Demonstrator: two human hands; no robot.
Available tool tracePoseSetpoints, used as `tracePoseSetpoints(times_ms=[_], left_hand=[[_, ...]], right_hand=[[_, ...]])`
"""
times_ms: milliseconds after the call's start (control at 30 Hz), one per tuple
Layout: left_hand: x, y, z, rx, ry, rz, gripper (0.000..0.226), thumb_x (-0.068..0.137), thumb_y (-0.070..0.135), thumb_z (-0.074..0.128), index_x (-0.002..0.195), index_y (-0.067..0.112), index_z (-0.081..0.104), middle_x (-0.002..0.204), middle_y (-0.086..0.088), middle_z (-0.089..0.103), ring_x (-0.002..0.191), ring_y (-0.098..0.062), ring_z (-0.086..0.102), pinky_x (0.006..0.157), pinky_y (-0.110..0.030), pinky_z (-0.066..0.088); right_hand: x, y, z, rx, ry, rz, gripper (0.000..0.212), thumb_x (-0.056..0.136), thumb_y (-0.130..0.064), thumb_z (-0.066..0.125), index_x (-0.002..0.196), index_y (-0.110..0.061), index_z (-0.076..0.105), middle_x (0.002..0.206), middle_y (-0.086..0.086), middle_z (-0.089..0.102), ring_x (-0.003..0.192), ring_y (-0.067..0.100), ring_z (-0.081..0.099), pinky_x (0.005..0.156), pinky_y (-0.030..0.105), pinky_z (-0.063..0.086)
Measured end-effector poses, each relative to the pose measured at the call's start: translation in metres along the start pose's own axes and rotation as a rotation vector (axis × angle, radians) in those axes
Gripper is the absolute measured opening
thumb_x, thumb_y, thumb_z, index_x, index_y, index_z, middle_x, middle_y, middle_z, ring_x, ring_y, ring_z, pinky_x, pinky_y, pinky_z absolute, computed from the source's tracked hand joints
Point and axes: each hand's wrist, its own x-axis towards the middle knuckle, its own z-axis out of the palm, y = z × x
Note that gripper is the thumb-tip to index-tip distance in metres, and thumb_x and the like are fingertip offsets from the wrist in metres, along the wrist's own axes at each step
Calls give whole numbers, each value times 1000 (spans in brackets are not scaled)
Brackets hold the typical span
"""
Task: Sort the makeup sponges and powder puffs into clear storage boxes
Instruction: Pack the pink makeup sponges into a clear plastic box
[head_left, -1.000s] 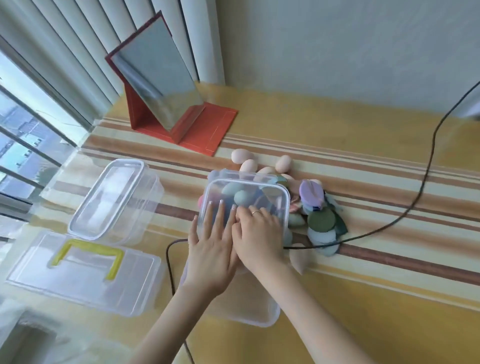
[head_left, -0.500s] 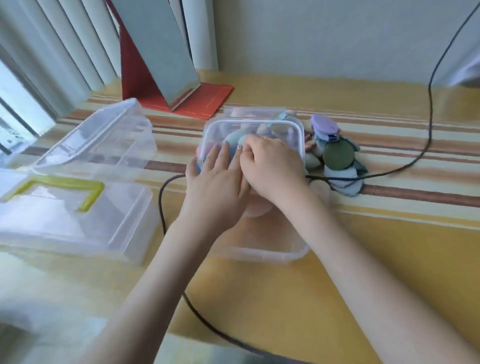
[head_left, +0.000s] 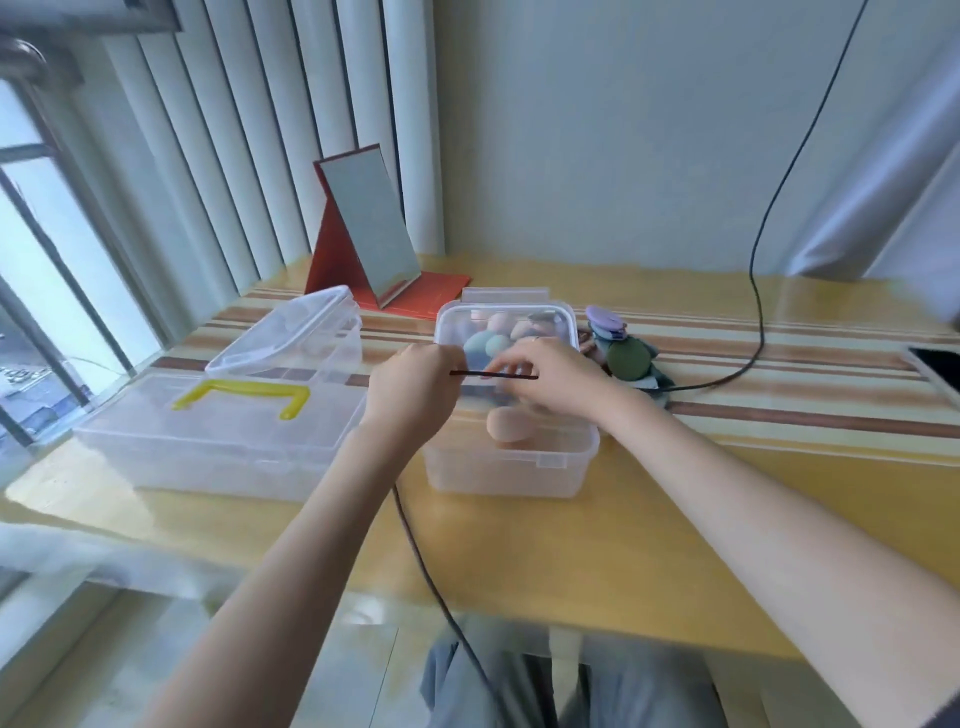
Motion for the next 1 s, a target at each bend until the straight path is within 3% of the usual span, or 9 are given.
tracePoseSetpoints(times_ms=[133,267,333,433,533,667,800,900,1000], left_hand=[[-7,9,-14,-76,52,0,20,88,22,48,98,23,66,86,-1,67,79,-27,60,67,-37,54],[-12,27,-30,-437,-222,71,18,90,22,53,98,18,68,77,4,72,69,-16,69,63,-33,58],[-14,45,-32,-691,-407,104,19,92,15,53,104,12,67,79,2,73,71,-11,70,59,-26,56],[-15,72,-24,-820,-513,182,23,93,10,54,114,7,64,92,-6,74,82,-9,70,75,-21,54],[-11,87,-9,-813,-512,252,27,93,14,58,118,8,64,106,-9,71,95,-9,66,94,-24,48],[-7,103,8,-671,-597,359,38,99,31,47,134,20,52,127,0,62,115,-9,55,107,-29,38],[-11,127,19,-807,-769,273,46,103,37,31,145,21,37,128,-3,60,120,-16,52,107,-31,34],[-11,136,22,-873,-859,271,42,104,31,26,139,17,45,132,-7,58,124,-20,52,108,-28,33],[-9,130,21,-996,-795,257,42,103,15,23,126,1,56,129,-15,58,120,-23,55,102,-22,42]], right_hand=[[-6,0,-3,4,209,46,17,92,-22,62,100,-25,77,96,-1,65,97,21,55,83,36,44],[-13,11,-14,-148,365,78,20,91,-17,60,102,-20,76,78,-12,43,87,11,39,69,25,29],[-17,15,-18,-76,279,190,19,88,-8,57,95,-14,73,82,-8,46,81,13,42,66,24,29],[-24,14,-27,251,270,349,32,77,2,59,61,-23,48,70,-3,42,62,17,40,56,28,32],[-40,28,-45,389,154,400,28,84,-5,53,61,-21,58,71,-2,51,63,11,50,65,27,47],[-63,57,-68,-11,141,296,23,81,0,66,70,-20,74,68,0,63,60,12,56,55,12,41],[-79,66,-84,-132,-101,336,19,76,3,62,79,-9,76,60,2,56,47,13,42,44,13,36],[-86,66,-94,-425,-314,365,36,82,5,53,76,-26,71,68,-1,54,60,20,40,48,23,31],[-96,70,-104,-511,-497,515,51,86,12,40,94,-21,78,83,-4,59,86,24,63,65,27,45]])
